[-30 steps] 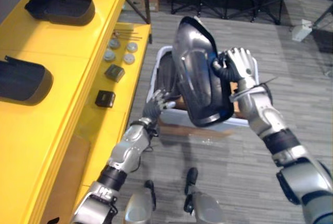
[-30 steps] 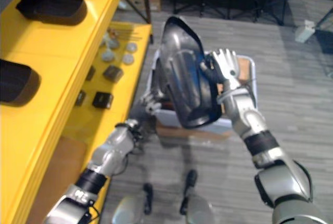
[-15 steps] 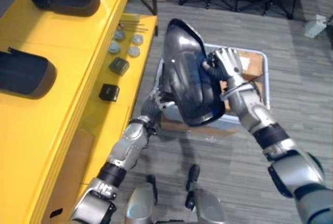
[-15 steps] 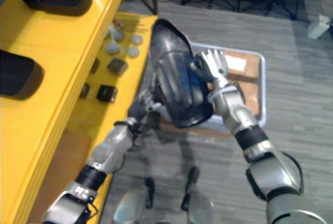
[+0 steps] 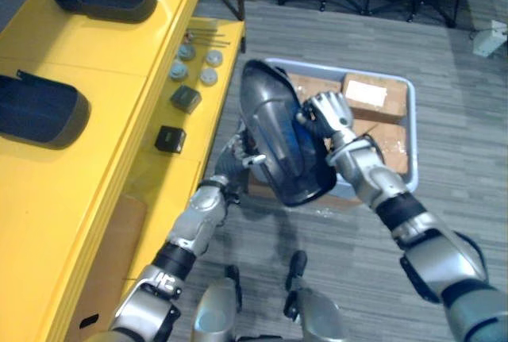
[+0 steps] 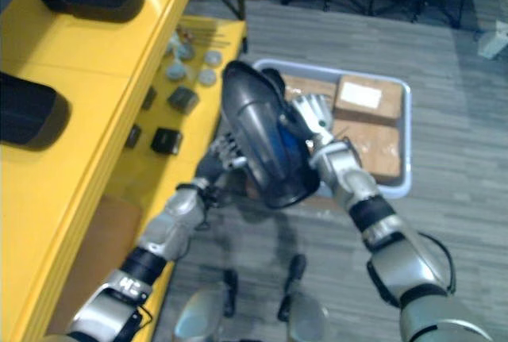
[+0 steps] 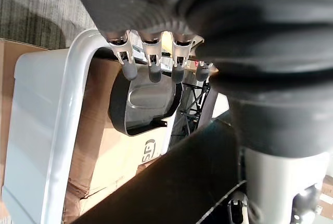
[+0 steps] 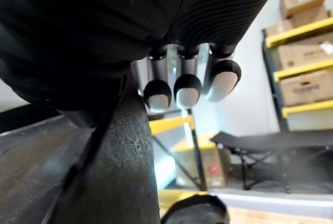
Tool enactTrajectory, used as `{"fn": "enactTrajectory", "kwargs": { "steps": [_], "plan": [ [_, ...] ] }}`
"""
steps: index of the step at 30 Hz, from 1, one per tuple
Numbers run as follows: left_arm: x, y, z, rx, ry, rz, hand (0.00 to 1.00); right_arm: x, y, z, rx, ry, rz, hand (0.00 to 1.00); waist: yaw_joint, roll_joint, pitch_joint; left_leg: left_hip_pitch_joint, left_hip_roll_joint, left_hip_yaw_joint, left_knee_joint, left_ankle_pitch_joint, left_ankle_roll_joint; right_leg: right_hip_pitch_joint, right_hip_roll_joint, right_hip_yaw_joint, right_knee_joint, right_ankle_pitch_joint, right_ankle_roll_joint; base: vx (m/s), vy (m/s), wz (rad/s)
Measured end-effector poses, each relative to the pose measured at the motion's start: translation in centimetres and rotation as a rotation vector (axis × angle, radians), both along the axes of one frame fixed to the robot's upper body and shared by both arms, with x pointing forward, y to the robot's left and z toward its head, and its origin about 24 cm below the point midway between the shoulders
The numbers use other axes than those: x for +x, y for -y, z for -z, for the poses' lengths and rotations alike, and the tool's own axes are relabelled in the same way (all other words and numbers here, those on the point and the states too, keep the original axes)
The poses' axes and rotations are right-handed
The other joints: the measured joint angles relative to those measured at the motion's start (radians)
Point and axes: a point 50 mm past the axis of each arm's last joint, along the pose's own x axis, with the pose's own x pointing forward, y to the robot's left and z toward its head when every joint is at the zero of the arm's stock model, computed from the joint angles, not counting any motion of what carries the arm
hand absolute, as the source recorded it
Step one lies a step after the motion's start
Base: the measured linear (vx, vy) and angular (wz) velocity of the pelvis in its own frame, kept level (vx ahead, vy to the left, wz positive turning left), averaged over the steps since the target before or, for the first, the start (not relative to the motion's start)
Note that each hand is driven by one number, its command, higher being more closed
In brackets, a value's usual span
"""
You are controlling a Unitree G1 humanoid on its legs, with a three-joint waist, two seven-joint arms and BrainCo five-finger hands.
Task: Walk over and take plastic housings, then place them on the shelf
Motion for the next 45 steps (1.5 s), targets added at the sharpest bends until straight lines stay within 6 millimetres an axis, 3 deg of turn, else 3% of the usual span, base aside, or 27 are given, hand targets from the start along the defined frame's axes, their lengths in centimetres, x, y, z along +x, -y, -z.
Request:
{"fn": "enactTrajectory", "kwargs": {
  "steps": [6,21,22,27,36,45],
  "plan": [
    [0.2,0.7,0.0,-0.066,-0.026,0.051,0.00,0.4,-0.1,-0.1,-0.026,-0.005,0.012,1.00,0.015,0.007,0.004,0.000,-0.001,-0.010,-0.007,0.007,-0.005,0.003,-0.001,-0.016,0.000,-0.001,-0.002,-0.03,0.033,0.05],
    [0.0,1.5,1.5,-0.083,-0.103,0.068,0.00,0.6,-2.0,0.1,0.002,-0.003,-0.011,1.00,0.019,0.009,0.004,0.003,-0.005,-0.022,-0.017,0.017,-0.007,0.008,-0.002,-0.021,-0.001,-0.002,-0.003,-0.02,0.042,0.02],
    [0.0,1.7,1.6,-0.088,-0.108,0.064,1.00,0.5,-2.2,0.1,0.008,-0.005,-0.015,1.00,0.019,0.009,0.004,0.004,-0.005,-0.022,-0.017,0.017,-0.007,0.008,-0.002,-0.021,-0.001,-0.002,-0.003,-0.02,0.040,-0.01],
    [-0.3,1.7,2.0,-0.106,-0.120,-0.023,1.00,0.3,-3.0,0.3,0.040,-0.013,-0.035,1.00,0.019,0.013,0.006,0.014,-0.004,-0.022,-0.018,0.017,-0.007,0.019,0.000,-0.021,-0.004,-0.003,-0.004,-0.01,0.037,0.00],
    [-1.4,1.3,2.8,-0.161,-0.090,-0.180,1.00,-1.9,-3.2,2.5,0.211,-0.049,-0.038,1.00,0.021,0.019,0.005,0.036,0.005,-0.003,-0.031,0.014,-0.011,0.028,0.008,-0.008,-0.013,-0.006,-0.008,-0.02,0.029,-0.05],
    [-1.5,1.2,1.2,-0.133,-0.019,-0.237,1.00,-3.0,-3.2,2.8,0.334,-0.055,-0.036,1.00,-0.001,0.019,0.005,0.041,0.016,0.016,-0.036,0.010,-0.017,0.020,0.020,0.014,-0.021,-0.002,-0.012,0.00,0.034,-0.08]
  ]
}}
